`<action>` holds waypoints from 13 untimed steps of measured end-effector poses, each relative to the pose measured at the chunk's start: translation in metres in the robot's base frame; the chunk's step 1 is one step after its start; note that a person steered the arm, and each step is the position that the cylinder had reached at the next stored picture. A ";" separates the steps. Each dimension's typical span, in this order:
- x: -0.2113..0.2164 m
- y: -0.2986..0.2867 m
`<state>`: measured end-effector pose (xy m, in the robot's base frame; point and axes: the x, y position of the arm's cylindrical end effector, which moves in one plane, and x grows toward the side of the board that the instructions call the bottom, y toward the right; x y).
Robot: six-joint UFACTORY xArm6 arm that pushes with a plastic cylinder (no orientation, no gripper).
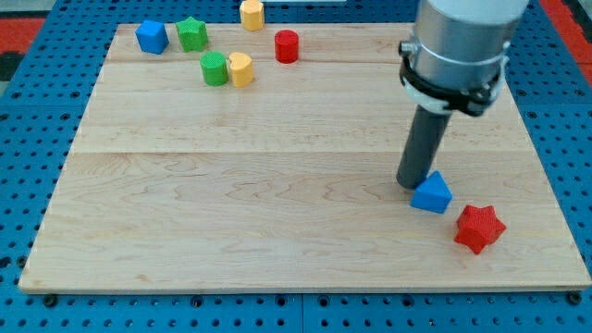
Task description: Push a red circle in a diagonal line with red star and blue triangle
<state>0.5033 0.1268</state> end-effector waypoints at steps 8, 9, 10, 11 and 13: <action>-0.269 -0.064; -0.276 -0.138; -0.248 -0.151; -0.219 -0.157; -0.290 -0.174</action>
<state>0.2133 -0.0471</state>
